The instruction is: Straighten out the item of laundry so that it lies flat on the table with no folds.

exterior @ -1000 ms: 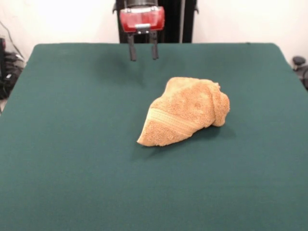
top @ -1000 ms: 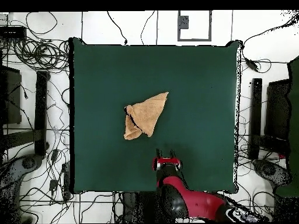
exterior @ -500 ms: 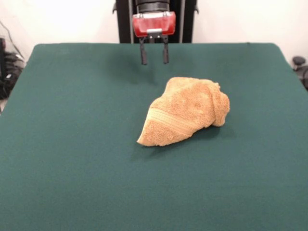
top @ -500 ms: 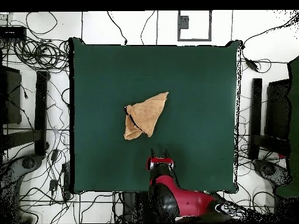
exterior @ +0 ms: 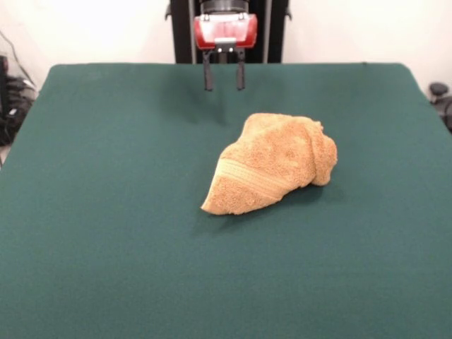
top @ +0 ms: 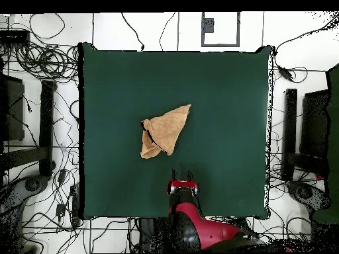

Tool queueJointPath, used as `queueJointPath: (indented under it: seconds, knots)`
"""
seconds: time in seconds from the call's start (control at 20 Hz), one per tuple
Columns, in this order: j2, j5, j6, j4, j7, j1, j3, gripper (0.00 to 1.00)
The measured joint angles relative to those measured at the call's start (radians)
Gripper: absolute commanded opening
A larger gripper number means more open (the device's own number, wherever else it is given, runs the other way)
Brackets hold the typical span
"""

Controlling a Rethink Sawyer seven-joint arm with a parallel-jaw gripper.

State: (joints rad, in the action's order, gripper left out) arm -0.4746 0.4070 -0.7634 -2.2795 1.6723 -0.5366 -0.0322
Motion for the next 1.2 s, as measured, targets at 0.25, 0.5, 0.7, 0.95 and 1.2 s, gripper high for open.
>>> queueJointPath:
  seconds: [0.25, 0.5, 0.7, 0.95, 1.2]
  knots:
    - [-0.006, 0.0, -0.018, -0.029, 0.0, 0.0, 0.012, 1.0]
    - [-0.017, 0.0, -0.036, -0.061, 0.0, 0.0, 0.03, 1.0]
    - [-0.022, 0.0, -0.044, -0.082, 0.0, 0.0, 0.034, 1.0]
    - [-0.008, 0.0, -0.051, -0.084, 0.0, 0.0, 0.035, 1.0]
    - [0.025, -0.001, -0.055, -0.083, 0.0, -0.003, 0.034, 1.0]
